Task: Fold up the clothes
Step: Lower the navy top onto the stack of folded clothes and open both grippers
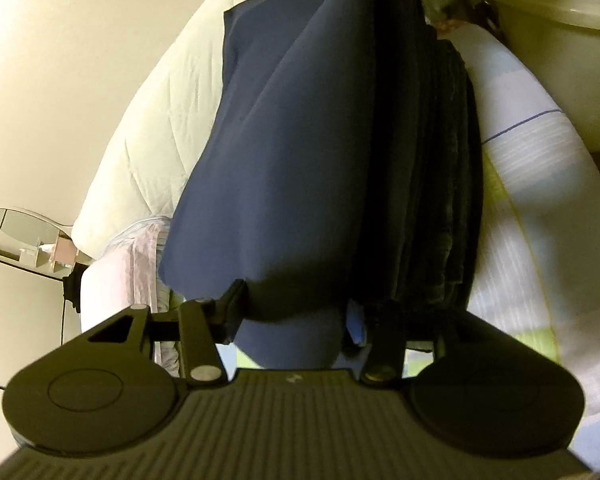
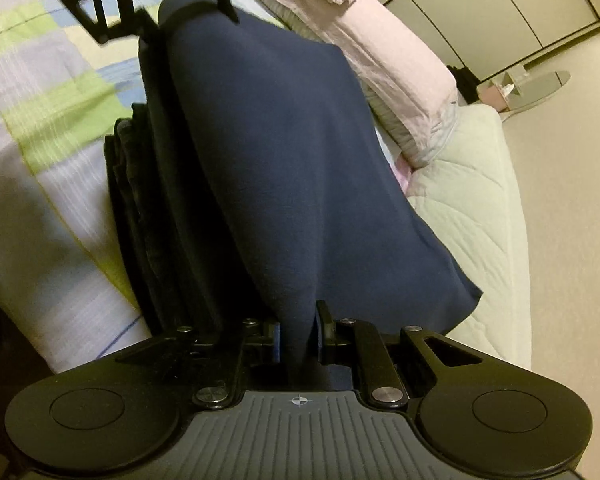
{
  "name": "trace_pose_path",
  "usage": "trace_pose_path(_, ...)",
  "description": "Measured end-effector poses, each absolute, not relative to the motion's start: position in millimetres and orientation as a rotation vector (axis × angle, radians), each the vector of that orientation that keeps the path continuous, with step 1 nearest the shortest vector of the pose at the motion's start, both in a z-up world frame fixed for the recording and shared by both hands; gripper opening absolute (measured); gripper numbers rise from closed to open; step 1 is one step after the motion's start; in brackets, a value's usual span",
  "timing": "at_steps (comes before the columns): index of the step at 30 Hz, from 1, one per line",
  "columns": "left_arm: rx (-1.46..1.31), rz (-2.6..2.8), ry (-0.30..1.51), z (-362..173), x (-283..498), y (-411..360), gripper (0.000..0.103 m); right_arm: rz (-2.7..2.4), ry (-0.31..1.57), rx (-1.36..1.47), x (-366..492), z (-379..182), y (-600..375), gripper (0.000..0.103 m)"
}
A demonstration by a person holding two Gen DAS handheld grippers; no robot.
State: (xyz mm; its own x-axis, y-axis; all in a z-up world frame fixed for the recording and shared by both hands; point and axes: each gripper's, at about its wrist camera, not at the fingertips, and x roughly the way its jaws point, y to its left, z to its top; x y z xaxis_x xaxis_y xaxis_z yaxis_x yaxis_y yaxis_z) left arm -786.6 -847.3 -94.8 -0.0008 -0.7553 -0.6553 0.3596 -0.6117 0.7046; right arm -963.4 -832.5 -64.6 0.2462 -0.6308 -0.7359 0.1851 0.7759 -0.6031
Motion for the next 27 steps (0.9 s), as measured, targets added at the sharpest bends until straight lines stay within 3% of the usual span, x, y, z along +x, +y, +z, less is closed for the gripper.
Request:
trace_pose_path(5, 1.426, -1.733, -0.328, -98.0, -792.2, -843.5, 0.046, -0.596, 1.213, -0.469, -944.3, -74.5, -855.4, 0.014)
trace_pose_path(8, 1.395, -1.743, -0.244, -95.7, -788.6, -842.4, 0.046, -0.605, 1.224, -0.471, -936.9, -79.1, -854.2, 0.020)
trace_pose_path(11, 1.274, -1.758, -0.112, -71.7, -776.0, -844.3, 0.044, -0.626, 1.208, -0.400, -933.9, -73.1, -853.8, 0.033)
trace_pose_path(12, 1.233, -1.761, -0.068, -63.8, -771.8, -844.9, 0.044, -0.637, 1.193, -0.366, -934.3, -67.9, -853.4, 0.045)
trace_pose_path(13, 1.192, -1.764, -0.025, -55.8, -767.6, -845.5, 0.044, -0.647, 1.177, -0.340, -934.8, -62.8, -852.7, 0.050)
trace_pose_path(20, 0.928, -1.759, 0.242, -11.3, -748.8, -859.9, 0.044, -0.734, 0.926, -0.030, -943.2, -6.3, -867.6, 0.050)
trace_pose_path(23, 0.898, -1.769, 0.314, -14.0, -758.0, -882.6, 0.042, -0.810, 0.847, 0.129, -946.1, -2.4, -894.5, 0.050)
trace_pose_path(27, 0.987, -1.764, 0.395, -45.7, -773.5, -901.9, 0.045, -0.838, 0.917, 0.282, -949.8, -42.1, -920.2, 0.050)
